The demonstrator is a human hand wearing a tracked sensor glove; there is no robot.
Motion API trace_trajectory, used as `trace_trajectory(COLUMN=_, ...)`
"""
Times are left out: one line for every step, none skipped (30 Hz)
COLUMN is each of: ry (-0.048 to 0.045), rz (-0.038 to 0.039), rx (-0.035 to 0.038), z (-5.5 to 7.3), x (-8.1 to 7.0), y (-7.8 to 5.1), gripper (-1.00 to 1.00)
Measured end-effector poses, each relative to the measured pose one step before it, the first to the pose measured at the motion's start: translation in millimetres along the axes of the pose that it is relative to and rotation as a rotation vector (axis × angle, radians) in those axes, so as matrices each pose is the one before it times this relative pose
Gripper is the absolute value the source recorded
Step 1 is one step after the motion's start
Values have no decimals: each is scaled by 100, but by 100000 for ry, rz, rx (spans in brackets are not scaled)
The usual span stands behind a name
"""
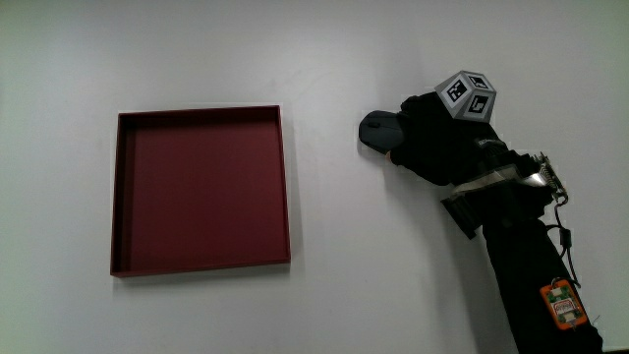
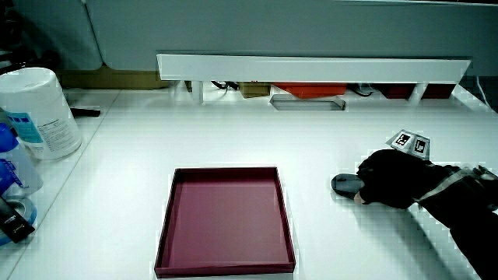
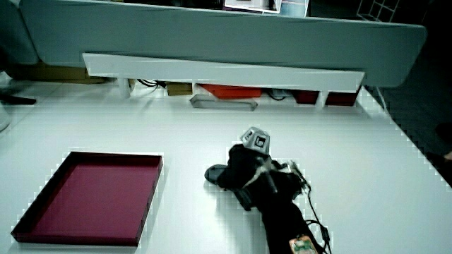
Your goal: Place mouse on desk
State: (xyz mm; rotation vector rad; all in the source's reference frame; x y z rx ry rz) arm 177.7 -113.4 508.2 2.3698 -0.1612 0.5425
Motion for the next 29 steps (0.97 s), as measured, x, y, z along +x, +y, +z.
trace_trajectory(ry=141, rz=79, rx=276, z=-20, x=-55, y=-154, gripper=0)
trace_trajectory(ry=61, rz=-620, rx=-230, z=-257, x=356, y=175, gripper=0)
trace_trajectory(ry=844, rz=4, rx=-813, z=-113, x=91, y=-52, gripper=0)
trace_trajectory(ry=-341, rz=-701, rx=-52, z=-227, x=323, y=165, gripper=0)
trace_trajectory(ry=-10, rz=-131, rx=31, z=-143, x=202, y=53, gripper=0)
trace_trajectory(ry=1641, rz=572, rx=-6, z=-89, x=181, y=-21, gripper=0)
trace_trajectory(ry=756, rz=-165, rx=693, z=-8, x=10, y=-145, gripper=0)
trace_trajectory(ry=-447, rz=96, rx=385, z=-148, x=223, y=84, gripper=0)
trace_trajectory(ry=142, rz=-91, rx=360, z=-19, x=100, y=-21, gripper=0)
trace_trajectory(ry=600, rz=-746, rx=-325, z=-88, x=329, y=123, gripper=0)
trace_trajectory(ry=133, rz=-233, rx=1012, z=62, x=26, y=-100, gripper=0)
trace_trajectory(ry=436, rz=1141, rx=557, z=119, x=-230, y=-225, gripper=0)
trace_trajectory(ry=-498, rz=-1099, rx=-569, z=-257, x=376, y=279, gripper=0)
trace_trajectory(ry=368, rz=170, rx=730, z=138, x=-248, y=-263, gripper=0)
trace_trajectory(ry=65, rz=11, rx=-570, z=-62, x=105, y=49, gripper=0)
trace_trajectory(ry=824, rz=107, rx=-1039, z=-51, x=-32, y=-56, gripper=-6)
trace_trajectory(ry=-488, rz=-533, rx=-24, z=-40, x=-21, y=-57, gripper=-12)
trace_trajectory(ry=-8, rz=84, rx=-479, z=-167, x=111, y=56, gripper=-19)
trace_trajectory(ry=-720, rz=-484, rx=-1344, z=-198, x=129, y=79, gripper=-25)
trace_trajectory(ry=-13, rz=819, rx=-619, z=-72, x=-49, y=-102, gripper=-31)
trace_trajectory(ry=-690, rz=-196, rx=-109, z=29, x=-29, y=-190, gripper=-38)
trace_trajectory(ry=328, rz=799, rx=-28, z=73, x=134, y=-95, gripper=-44)
trace_trajectory(ry=796, rz=897, rx=-89, z=347, x=-374, y=-502, gripper=-50)
trace_trajectory(ry=-1329, rz=179, rx=98, z=294, x=-346, y=-400, gripper=-56)
trace_trajectory(ry=-1051, rz=635, rx=-43, z=237, x=-338, y=-352, gripper=-62)
trace_trajectory(ry=-572, rz=2690, rx=-113, z=323, x=-687, y=-596, gripper=-69)
trace_trajectory(ry=311, rz=3294, rx=273, z=412, x=-1014, y=-782, gripper=-75)
trace_trajectory(ry=-2706, rz=2907, rx=1191, z=397, x=-1224, y=-817, gripper=-81)
trace_trajectory(ry=-2438, rz=2860, rx=539, z=120, x=-871, y=-537, gripper=-88)
